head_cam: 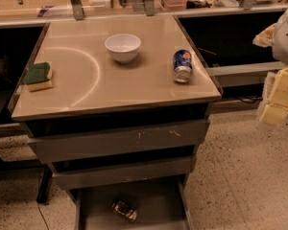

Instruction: Pick orange can from bottom drawer and place on counter

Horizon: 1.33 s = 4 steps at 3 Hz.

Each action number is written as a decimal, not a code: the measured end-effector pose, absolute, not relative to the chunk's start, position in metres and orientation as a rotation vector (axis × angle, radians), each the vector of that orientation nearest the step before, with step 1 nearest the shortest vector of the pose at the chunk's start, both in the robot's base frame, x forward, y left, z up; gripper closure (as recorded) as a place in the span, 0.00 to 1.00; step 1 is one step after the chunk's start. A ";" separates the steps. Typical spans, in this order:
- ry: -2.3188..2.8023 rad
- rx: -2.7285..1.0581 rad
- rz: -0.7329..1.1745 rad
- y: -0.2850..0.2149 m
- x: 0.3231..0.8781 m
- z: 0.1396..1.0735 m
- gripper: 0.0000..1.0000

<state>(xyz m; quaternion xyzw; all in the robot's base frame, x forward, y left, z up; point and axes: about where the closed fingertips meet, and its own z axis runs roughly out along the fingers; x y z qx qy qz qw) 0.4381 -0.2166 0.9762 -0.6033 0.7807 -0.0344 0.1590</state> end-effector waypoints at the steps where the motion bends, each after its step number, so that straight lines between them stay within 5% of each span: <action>1: 2.232 -1.725 -0.098 -0.217 0.438 0.976 0.00; 4: 2.295 -1.728 0.109 -0.158 0.405 0.874 0.00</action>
Offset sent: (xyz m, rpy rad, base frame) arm -0.0052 0.0075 -0.0238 0.0332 0.0421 -0.0164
